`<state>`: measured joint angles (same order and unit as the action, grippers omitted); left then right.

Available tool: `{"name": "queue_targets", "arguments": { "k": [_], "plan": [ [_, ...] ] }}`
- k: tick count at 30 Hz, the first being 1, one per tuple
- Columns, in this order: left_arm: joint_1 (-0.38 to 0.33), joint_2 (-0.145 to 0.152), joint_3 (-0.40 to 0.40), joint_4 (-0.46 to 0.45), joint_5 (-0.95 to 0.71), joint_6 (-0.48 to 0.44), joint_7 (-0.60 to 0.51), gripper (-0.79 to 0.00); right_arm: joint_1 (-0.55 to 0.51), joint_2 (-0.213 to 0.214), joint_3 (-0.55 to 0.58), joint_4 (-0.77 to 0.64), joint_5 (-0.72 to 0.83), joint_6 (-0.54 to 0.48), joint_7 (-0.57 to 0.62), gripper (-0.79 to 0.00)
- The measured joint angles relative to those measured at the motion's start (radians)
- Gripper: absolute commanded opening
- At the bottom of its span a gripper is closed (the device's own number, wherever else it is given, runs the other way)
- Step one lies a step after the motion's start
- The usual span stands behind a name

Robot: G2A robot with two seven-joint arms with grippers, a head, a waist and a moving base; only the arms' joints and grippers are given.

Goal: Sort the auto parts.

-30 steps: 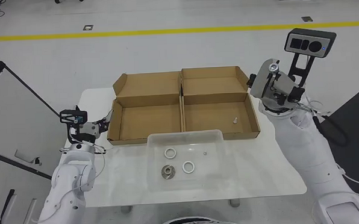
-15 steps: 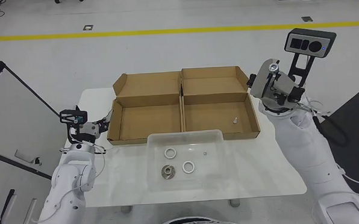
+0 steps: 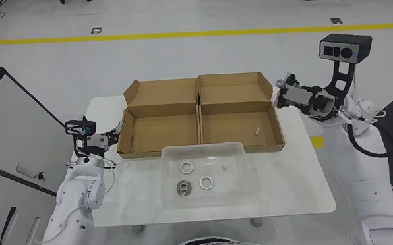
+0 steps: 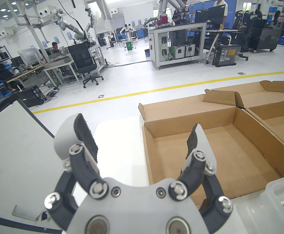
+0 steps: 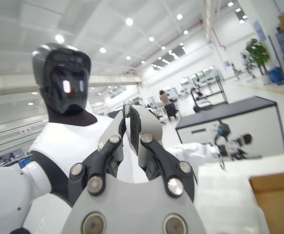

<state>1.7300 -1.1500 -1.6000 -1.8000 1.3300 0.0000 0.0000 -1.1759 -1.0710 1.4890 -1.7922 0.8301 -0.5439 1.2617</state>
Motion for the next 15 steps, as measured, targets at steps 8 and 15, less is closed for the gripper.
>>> {"name": "queue_targets", "arguments": {
  "k": [8,15],
  "plan": [
    [0.0,0.0,0.0,0.0,0.0,0.0,0.0,0.0,0.076,0.07,0.181,-0.031,-0.339,0.247,0.261,-0.785],
    [0.0,0.0,0.0,0.0,0.0,0.0,0.0,0.0,0.177,0.161,-0.008,-0.083,-0.651,0.259,0.274,-0.785]
  ]
}}
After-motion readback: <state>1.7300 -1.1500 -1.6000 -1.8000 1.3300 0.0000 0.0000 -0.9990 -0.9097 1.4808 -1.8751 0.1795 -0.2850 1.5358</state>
